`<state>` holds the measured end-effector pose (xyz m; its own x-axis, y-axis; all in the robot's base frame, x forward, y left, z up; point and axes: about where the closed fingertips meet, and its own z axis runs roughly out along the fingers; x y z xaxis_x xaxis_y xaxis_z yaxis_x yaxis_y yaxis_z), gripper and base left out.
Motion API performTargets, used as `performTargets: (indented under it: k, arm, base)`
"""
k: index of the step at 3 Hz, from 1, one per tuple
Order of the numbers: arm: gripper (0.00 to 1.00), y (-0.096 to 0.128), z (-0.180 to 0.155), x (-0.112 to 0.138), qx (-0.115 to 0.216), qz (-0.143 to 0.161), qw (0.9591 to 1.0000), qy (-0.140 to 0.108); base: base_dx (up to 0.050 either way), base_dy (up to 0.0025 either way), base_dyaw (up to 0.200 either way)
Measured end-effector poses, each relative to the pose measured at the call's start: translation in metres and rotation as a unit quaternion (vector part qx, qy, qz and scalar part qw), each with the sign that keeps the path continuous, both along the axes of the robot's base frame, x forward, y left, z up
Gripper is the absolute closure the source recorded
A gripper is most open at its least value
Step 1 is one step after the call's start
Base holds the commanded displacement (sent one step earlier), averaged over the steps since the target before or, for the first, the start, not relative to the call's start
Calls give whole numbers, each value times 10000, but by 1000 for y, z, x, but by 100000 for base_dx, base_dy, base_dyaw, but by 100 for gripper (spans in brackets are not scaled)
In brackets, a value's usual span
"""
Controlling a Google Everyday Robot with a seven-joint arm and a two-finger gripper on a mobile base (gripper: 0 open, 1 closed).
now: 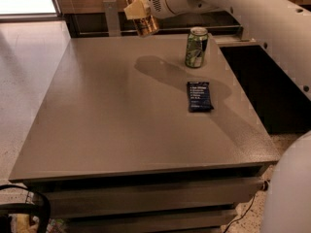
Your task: Place orange can upright
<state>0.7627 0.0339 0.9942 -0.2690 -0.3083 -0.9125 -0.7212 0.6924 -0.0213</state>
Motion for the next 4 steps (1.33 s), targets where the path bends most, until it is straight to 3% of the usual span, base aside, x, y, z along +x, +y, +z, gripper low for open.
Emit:
performTargets:
  k: [1,2,3,4]
  arm:
    - [100,5,7,0,-261,266,9986,-364]
    - [100,5,6,0,-267,263,9987,-357]
    - [100,13,4,-2,-222,356,9977,-540]
    - [100,34,-2,-5,-103,606,9932,-993]
  base:
    - [0,0,0]
    - [0,0,0]
    - [0,0,0]
    - [0,0,0]
